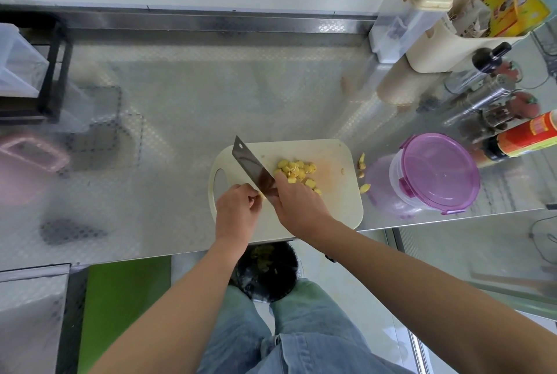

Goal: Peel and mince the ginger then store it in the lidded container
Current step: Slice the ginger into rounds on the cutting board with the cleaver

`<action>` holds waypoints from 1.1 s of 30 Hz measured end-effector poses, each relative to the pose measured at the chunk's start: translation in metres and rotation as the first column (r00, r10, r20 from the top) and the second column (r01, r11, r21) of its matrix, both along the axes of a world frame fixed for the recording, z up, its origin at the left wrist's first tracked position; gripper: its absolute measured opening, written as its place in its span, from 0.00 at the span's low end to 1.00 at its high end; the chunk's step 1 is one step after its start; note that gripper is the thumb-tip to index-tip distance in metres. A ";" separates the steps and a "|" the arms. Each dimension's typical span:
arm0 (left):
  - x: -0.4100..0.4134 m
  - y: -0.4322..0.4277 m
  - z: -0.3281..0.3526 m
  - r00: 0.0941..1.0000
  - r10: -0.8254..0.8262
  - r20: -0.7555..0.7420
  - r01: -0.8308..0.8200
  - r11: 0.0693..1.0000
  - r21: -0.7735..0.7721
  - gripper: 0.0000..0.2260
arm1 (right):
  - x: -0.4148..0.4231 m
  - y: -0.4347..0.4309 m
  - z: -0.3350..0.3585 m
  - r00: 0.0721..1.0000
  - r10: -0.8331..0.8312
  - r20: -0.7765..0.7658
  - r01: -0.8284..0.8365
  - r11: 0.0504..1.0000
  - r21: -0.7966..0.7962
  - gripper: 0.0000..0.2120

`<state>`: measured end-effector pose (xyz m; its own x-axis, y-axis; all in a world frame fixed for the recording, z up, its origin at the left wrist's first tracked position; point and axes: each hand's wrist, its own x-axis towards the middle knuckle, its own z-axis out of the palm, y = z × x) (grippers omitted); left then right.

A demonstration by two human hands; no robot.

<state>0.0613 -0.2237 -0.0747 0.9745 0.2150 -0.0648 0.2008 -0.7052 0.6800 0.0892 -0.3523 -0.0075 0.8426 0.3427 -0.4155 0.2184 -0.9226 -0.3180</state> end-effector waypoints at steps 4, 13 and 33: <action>0.001 0.000 -0.001 1.000 -0.001 -0.012 0.001 1.000 0.011 0.02 | -0.002 -0.003 0.003 1.000 0.020 -0.007 -0.020 0.999 -0.028 0.06; 0.001 0.000 -0.004 0.998 -0.062 -0.012 0.062 0.996 0.058 0.03 | 0.001 0.003 -0.002 0.999 -0.008 -0.044 0.007 1.000 -0.024 0.07; 0.004 0.000 -0.001 0.995 -0.095 -0.028 0.097 0.990 0.098 0.05 | 0.004 0.014 -0.004 1.000 0.017 -0.022 -0.018 0.999 -0.038 0.08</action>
